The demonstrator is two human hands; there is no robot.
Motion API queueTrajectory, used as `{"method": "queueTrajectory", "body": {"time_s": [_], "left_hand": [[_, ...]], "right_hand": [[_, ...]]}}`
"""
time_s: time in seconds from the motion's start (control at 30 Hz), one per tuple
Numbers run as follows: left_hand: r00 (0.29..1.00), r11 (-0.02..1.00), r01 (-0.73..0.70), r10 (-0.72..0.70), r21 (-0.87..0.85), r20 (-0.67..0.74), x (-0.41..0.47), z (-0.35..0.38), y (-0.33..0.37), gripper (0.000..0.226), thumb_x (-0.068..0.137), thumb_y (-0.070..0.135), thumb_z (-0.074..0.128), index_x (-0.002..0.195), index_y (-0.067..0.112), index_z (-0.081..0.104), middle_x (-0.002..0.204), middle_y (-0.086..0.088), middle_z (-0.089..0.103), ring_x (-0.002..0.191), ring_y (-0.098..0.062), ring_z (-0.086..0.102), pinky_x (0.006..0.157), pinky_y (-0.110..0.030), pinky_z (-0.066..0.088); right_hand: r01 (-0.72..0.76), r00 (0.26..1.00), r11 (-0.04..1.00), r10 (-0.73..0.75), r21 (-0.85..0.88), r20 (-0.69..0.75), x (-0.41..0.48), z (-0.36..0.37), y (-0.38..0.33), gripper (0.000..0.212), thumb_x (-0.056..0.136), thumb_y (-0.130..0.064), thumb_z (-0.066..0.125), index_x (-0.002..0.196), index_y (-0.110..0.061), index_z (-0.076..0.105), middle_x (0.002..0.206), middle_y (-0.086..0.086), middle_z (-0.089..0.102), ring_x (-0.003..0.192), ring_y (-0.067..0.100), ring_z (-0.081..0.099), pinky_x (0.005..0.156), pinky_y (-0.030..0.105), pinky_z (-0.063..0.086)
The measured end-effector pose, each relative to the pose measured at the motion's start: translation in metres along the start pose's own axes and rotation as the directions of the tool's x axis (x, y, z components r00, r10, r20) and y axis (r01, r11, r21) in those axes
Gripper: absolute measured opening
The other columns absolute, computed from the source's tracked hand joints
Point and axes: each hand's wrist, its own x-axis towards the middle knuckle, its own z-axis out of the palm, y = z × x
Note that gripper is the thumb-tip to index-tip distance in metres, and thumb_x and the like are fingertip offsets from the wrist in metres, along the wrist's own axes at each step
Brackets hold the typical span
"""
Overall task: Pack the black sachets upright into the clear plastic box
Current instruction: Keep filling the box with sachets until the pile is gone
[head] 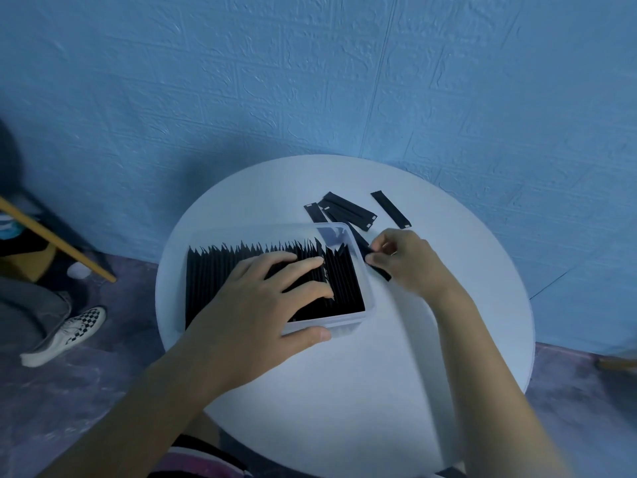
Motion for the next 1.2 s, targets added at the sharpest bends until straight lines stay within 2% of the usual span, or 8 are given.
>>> {"method": "queueTrajectory", "body": {"time_s": [0.13, 0.3, 0.43, 0.57, 0.7, 0.9, 1.03, 1.2], "left_hand": [[1.000, 1.000, 0.007, -0.007, 0.002, 0.000, 0.001, 0.001, 0.000, 0.042, 0.091, 0.069, 0.043, 0.124, 0.047, 0.054, 0.152, 0.019, 0.042, 0.138, -0.017, 0.038, 0.111, -0.040, 0.030], [1.000, 1.000, 0.005, -0.005, 0.001, -0.005, 0.000, 0.002, 0.000, 0.042, 0.091, 0.068, 0.044, 0.124, 0.046, 0.055, 0.152, 0.018, 0.043, 0.138, -0.017, 0.039, 0.111, -0.043, 0.033], [1.000, 1.000, 0.001, -0.001, -0.001, -0.007, 0.000, 0.002, 0.000, 0.042, 0.091, 0.068, 0.042, 0.125, 0.046, 0.054, 0.152, 0.018, 0.042, 0.139, -0.017, 0.038, 0.111, -0.043, 0.033], [1.000, 1.000, -0.011, 0.012, 0.007, -0.017, 0.001, 0.003, 0.001, 0.042, 0.092, 0.068, 0.043, 0.124, 0.045, 0.056, 0.151, 0.018, 0.043, 0.138, -0.017, 0.039, 0.110, -0.044, 0.035], [0.999, 1.000, -0.011, 0.012, 0.016, -0.034, 0.001, 0.003, 0.002, 0.041, 0.091, 0.066, 0.043, 0.123, 0.044, 0.057, 0.151, 0.016, 0.044, 0.137, -0.019, 0.041, 0.109, -0.045, 0.037], [1.000, 1.000, 0.004, -0.004, 0.006, -0.020, 0.000, 0.003, 0.002, 0.044, 0.091, 0.069, 0.041, 0.126, 0.047, 0.055, 0.151, 0.018, 0.042, 0.138, -0.018, 0.038, 0.112, -0.044, 0.032], [0.999, 1.000, 0.014, -0.014, -0.018, -0.028, 0.000, 0.003, 0.001, 0.044, 0.090, 0.068, 0.043, 0.126, 0.047, 0.055, 0.150, 0.018, 0.044, 0.137, -0.017, 0.040, 0.112, -0.043, 0.033], [0.999, 0.999, 0.011, -0.012, -0.035, -0.042, -0.001, 0.005, 0.000, 0.045, 0.089, 0.068, 0.046, 0.128, 0.048, 0.055, 0.149, 0.018, 0.046, 0.137, -0.016, 0.040, 0.112, -0.043, 0.034]], "right_hand": [[0.018, 0.996, 0.997, -0.010, 0.078, -0.091, 0.029, 0.007, -0.016, 0.010, 0.088, -0.024, 0.073, 0.086, -0.019, 0.064, 0.078, -0.011, 0.062, 0.074, 0.011, 0.057, 0.065, 0.022, 0.041], [-0.019, 0.997, 0.992, 0.010, -0.126, -0.076, 0.050, 0.030, -0.017, 0.018, 0.091, -0.022, 0.065, 0.108, -0.020, 0.061, 0.099, -0.005, 0.062, 0.095, 0.018, 0.057, 0.080, 0.028, 0.041], [-0.074, 0.997, 0.997, 0.074, -0.020, -0.004, 0.047, 0.025, -0.009, 0.032, 0.090, -0.025, 0.067, 0.120, -0.020, 0.056, 0.100, -0.002, 0.062, 0.094, 0.023, 0.061, 0.084, 0.032, 0.048], [-0.042, 0.997, 0.993, 0.049, 0.113, -0.056, 0.025, 0.000, -0.012, 0.013, 0.090, -0.030, 0.069, 0.090, -0.018, 0.064, 0.074, -0.007, 0.061, 0.071, 0.019, 0.055, 0.068, 0.029, 0.040], [0.065, 0.996, 0.960, -0.046, 0.273, -0.073, -0.031, -0.033, -0.043, 0.030, 0.087, -0.036, 0.073, 0.075, -0.013, 0.059, 0.059, -0.007, 0.053, 0.054, 0.011, 0.045, 0.059, 0.028, 0.038], [0.058, 0.997, 0.962, -0.068, -0.268, -0.030, -0.078, -0.006, -0.073, 0.022, 0.089, -0.050, 0.063, 0.096, -0.029, 0.062, 0.086, -0.004, 0.067, 0.088, 0.026, 0.060, 0.076, 0.037, 0.049], [0.057, 0.997, 0.930, -0.072, -0.364, -0.028, -0.084, 0.008, -0.077, 0.027, 0.094, -0.048, 0.056, 0.107, -0.025, 0.061, 0.092, 0.001, 0.065, 0.088, 0.031, 0.057, 0.071, 0.037, 0.047], [0.091, 0.996, 0.942, -0.087, -0.322, 0.024, -0.083, 0.003, -0.075, 0.029, 0.097, -0.049, 0.049, 0.098, -0.027, 0.068, 0.088, 0.000, 0.068, 0.089, 0.029, 0.060, 0.078, 0.040, 0.052]]}}
